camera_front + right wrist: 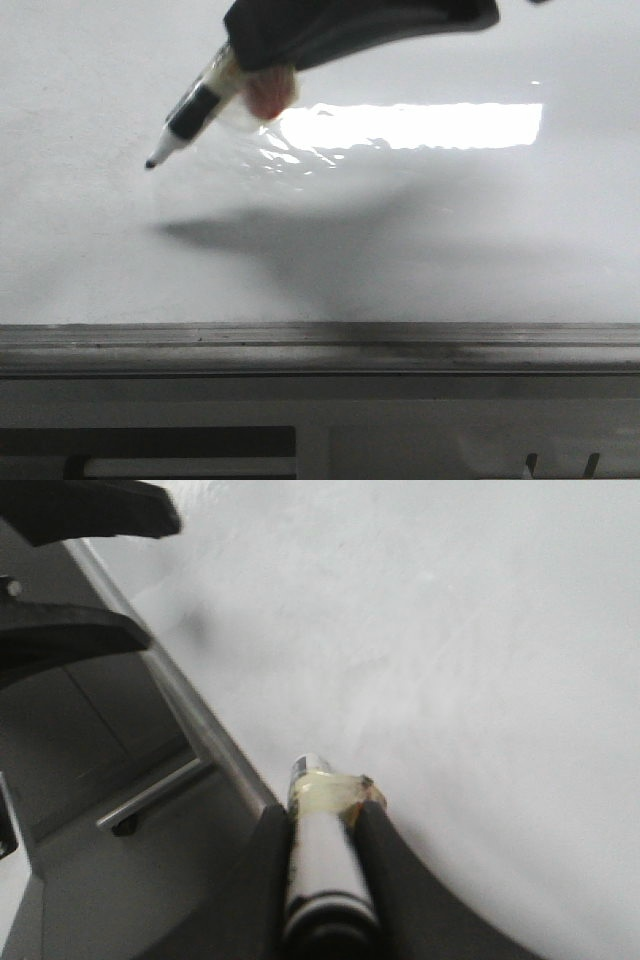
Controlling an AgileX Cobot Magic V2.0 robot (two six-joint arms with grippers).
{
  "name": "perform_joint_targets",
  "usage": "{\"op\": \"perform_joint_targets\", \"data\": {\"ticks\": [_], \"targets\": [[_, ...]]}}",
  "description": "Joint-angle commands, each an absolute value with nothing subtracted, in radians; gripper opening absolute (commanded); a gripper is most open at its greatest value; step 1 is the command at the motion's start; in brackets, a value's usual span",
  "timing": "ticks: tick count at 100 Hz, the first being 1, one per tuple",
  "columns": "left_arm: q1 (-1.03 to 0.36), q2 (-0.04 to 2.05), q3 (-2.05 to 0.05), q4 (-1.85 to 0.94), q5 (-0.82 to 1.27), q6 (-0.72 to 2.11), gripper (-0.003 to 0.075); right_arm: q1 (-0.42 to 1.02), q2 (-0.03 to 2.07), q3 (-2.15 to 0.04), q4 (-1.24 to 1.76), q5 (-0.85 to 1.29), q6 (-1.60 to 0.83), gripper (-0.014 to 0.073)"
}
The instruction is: Write number 6 on whiteboard
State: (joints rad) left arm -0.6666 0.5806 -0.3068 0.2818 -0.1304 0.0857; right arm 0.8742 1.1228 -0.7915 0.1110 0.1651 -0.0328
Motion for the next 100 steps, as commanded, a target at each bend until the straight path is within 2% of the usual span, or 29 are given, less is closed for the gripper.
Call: {"op": "perform_joint_targets", "data": {"ticks": [1, 21, 50, 76, 87, 100], "targets": [[-0.6, 0.549, -0.332, 0.239, -0.207, 0.075, 0.0335, 0.826, 1.099, -0.877, 0.112, 0.125, -0.041, -0.0063], [-0.52, 0.55, -0.332, 0.237, -0.279, 0.073, 0.0335, 0.75, 1.148, -1.0, 0.086, 0.146, -0.041, -0.0063], [-0.517, 0.552, -0.331, 0.237, -0.291, 0.073, 0.0335, 0.691, 1.231, -1.034, 0.09, 0.149, -0.041, -0.0063], [-0.517, 0.552, -0.331, 0.237, -0.291, 0.073, 0.0335, 0.86, 1.304, -0.982, 0.102, 0.278, -0.041, -0.0063], [-0.517, 0.552, -0.331, 0.237, -0.291, 0.073, 0.0335, 0.859, 1.271, -0.949, 0.1, 0.36, -0.036, -0.0063], [-0.517, 0.552, -0.331, 0.237, -0.291, 0.073, 0.0335, 0.837, 1.191, -0.935, 0.074, 0.352, -0.036, -0.0063]]}}
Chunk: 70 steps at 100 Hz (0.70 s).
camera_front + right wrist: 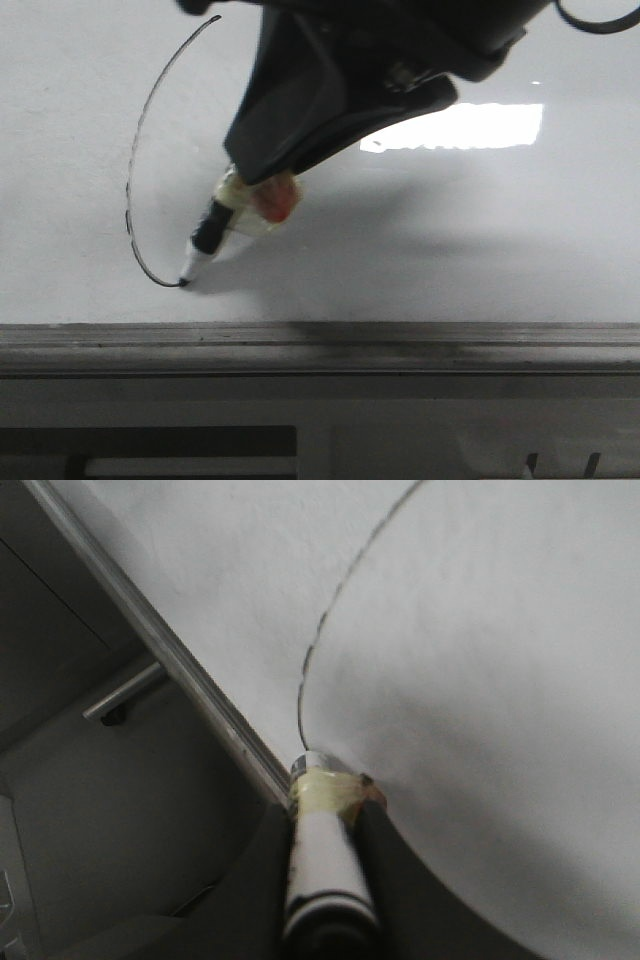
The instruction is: Write number 6 on whiteboard
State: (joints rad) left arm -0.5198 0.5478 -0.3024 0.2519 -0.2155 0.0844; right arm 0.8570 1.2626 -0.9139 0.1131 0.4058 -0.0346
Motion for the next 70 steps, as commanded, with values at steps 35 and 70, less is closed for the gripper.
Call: {"op": "perform_joint_targets", "data": {"ticks": [35, 70], "targets": [[-0.517, 0.552, -0.331, 0.237, -0.287, 0.073, 0.0335, 0.835, 1.262, -0.958, 0.103, 0.246, -0.036, -0.0063], [-0.527, 0.552, -0.331, 0.241, -0.275, 0.073, 0.0335, 0.837, 1.214, -0.958, 0.103, 0.242, -0.036, -0.0063]]}}
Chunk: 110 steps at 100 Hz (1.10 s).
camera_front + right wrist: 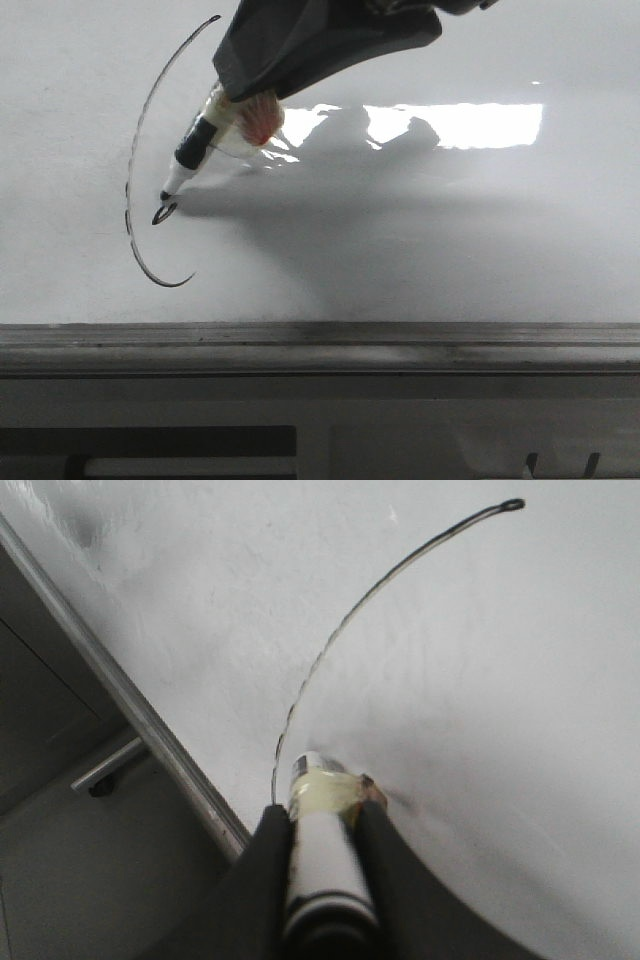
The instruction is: Write number 6 on whiteboard
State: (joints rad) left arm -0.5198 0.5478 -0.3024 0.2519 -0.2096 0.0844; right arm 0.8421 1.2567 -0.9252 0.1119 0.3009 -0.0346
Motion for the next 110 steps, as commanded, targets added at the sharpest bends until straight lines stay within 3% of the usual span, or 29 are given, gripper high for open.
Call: {"op": "perform_joint_targets", "data": {"ticks": [1, 38, 77, 89, 110], "targets": [[-0.529, 0.552, -0.331, 0.241, -0.274, 0.073, 0.0335, 0.837, 1.214, -0.958, 0.103, 0.247, -0.036, -0.0063], [-0.885, 0.755, -0.333, 0.353, -0.226, 0.075, 0.0335, 0.943, 1.212, -0.958, 0.083, 0.299, -0.036, -0.0063], [-0.894, 0.939, -0.337, 0.348, -0.322, 0.091, 0.0325, 0.993, 1.212, -0.958, 0.08, 0.327, -0.036, -0.0063], [-0.894, 0.941, -0.337, 0.321, -0.32, 0.091, 0.0234, 0.998, 1.212, -0.958, 0.077, 0.327, -0.036, -0.0063], [-0.894, 0.937, -0.337, 0.321, -0.259, 0.091, 0.0, 0.998, 1.212, -0.958, 0.077, 0.328, -0.036, -0.0063]]}}
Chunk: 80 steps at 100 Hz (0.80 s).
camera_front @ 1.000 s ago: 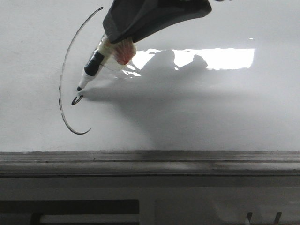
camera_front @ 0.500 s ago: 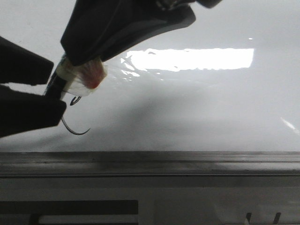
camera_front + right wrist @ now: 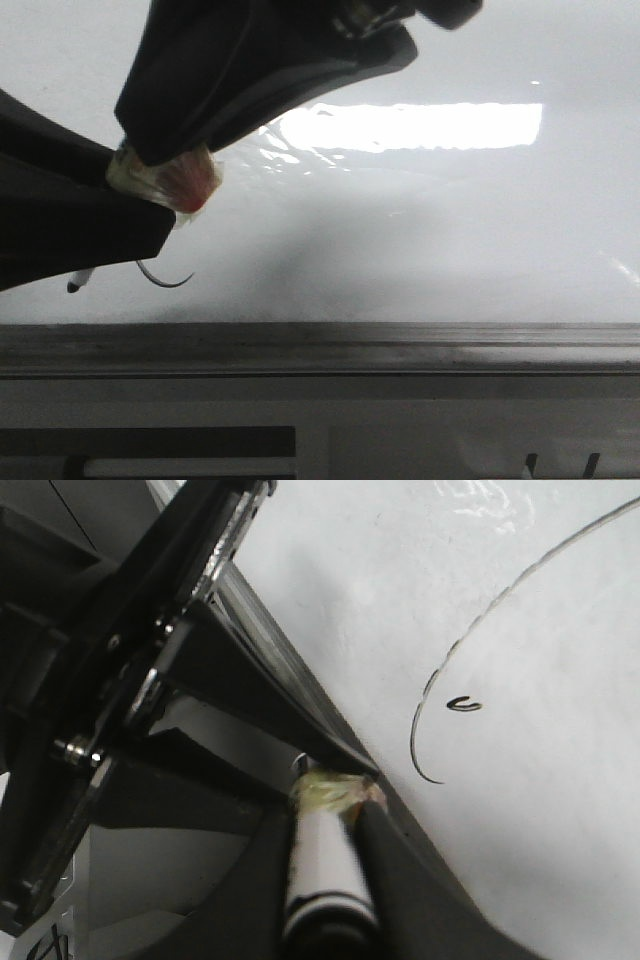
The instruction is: Write number 6 on whiteboard
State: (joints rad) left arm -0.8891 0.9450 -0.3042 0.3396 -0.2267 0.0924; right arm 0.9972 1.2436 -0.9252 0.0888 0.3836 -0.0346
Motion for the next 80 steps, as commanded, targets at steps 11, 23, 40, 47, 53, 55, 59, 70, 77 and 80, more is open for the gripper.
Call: {"op": "perform_joint_targets", "data": {"ticks": [11, 23, 40, 47, 53, 55, 59, 70, 77, 80], "targets": [[-0.894, 0.93, -0.337, 0.321, -0.238, 0.091, -0.0021, 0.998, 1.212, -0.958, 0.054, 0.32, -0.036, -0.0029], [-0.894, 0.916, -0.337, 0.278, -0.238, 0.091, -0.0021, 0.998, 1.212, -0.958, 0.054, 0.305, -0.036, 0.0318], [-0.82, 0.874, -0.4, -0.037, -0.055, 0.089, -0.0021, 0.968, 1.199, -0.984, 0.046, 0.293, -0.036, 0.0575], [-0.736, 0.87, -0.445, -0.24, 0.0, 0.081, -0.0021, 0.964, 1.171, -0.987, 0.046, 0.297, -0.036, 0.053], [-0.663, 0.872, -0.486, -0.412, 0.062, 0.081, -0.0021, 0.964, 1.146, -0.987, 0.046, 0.305, -0.036, 0.0484], [-0.636, 0.879, -0.495, -0.444, 0.091, 0.081, -0.0021, 0.964, 1.14, -0.987, 0.046, 0.31, -0.036, 0.0469], [-0.586, 0.889, -0.519, -0.524, 0.151, 0.081, -0.0021, 0.964, 1.124, -0.987, 0.048, 0.325, -0.036, 0.0447], [-0.501, 0.939, -0.551, -0.576, 0.236, 0.081, -0.0021, 0.964, 1.093, -0.987, 0.06, 0.349, -0.036, 0.0415], [-0.479, 0.973, -0.557, -0.604, 0.246, 0.081, -0.0021, 0.964, 1.084, -0.987, 0.064, 0.354, -0.036, 0.0415], [-0.476, 0.984, -0.558, -0.613, 0.246, 0.081, -0.0021, 0.964, 1.084, -0.987, 0.064, 0.356, -0.036, 0.0415]]}}
